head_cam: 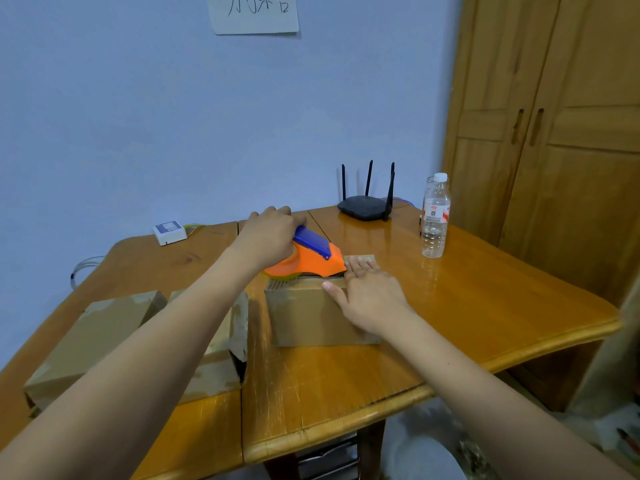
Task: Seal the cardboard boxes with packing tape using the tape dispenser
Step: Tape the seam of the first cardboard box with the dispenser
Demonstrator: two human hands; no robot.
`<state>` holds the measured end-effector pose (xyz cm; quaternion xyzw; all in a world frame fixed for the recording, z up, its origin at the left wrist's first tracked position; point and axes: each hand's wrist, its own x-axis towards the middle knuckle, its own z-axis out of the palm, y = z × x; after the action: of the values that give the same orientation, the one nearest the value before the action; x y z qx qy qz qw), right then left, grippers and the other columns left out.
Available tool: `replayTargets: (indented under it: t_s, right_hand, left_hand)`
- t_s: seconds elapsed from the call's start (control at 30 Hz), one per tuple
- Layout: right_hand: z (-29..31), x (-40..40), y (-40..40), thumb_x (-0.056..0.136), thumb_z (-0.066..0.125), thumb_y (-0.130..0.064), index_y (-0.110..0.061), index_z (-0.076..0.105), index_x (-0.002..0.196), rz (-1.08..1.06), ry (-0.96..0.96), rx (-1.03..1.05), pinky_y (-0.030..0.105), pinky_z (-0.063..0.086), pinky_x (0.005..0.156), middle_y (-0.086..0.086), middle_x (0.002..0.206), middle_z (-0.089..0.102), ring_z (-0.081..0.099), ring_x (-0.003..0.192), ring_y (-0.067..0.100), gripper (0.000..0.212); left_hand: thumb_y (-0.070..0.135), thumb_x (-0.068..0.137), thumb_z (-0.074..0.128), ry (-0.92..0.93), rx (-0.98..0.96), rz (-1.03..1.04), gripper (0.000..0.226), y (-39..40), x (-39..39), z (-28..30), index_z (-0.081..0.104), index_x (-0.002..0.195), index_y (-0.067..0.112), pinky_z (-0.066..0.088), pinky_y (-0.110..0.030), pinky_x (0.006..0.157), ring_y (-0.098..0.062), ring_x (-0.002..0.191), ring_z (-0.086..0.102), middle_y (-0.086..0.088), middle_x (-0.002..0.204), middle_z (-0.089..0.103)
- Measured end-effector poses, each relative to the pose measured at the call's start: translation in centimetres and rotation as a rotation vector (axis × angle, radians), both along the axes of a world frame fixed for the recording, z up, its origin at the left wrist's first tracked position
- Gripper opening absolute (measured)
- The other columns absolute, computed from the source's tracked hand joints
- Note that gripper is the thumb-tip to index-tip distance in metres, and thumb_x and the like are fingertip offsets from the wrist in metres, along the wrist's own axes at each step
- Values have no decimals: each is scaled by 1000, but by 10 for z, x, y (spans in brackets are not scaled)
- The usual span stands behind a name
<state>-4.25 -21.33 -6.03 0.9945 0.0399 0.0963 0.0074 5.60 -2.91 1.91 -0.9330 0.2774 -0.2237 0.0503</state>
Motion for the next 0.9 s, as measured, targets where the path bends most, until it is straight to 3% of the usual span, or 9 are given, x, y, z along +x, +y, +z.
replayTargets:
  t_s: [0.43,0.57,0.9]
  right_hand:
    - [1,2,-1,102,7,-63,-5,17,159,-13,17,-23,36,12,124,13,167,16,14,155,25,82]
    - [2,1,0,92,-4,-65,-5,15,160,-10,33,-17,35,11,124,13,167,14,12,155,24,93]
    - [-1,3,-1,102,6,-63,-4,14,159,-8,30,-22,36,10,124,14,167,13,12,155,25,83]
  left_hand:
    - [7,89,42,27,29,-41,50,18,1,7,49,135,25,37,-35,70,-26,95,50,-6,108,53]
    - [6,89,41,41,21,-32,51,18,1,8,50,135,26,33,-34,69,-21,90,43,-5,109,52]
    - [5,90,41,20,18,-45,51,20,2,8,49,136,26,37,-35,70,-25,98,51,-5,108,53]
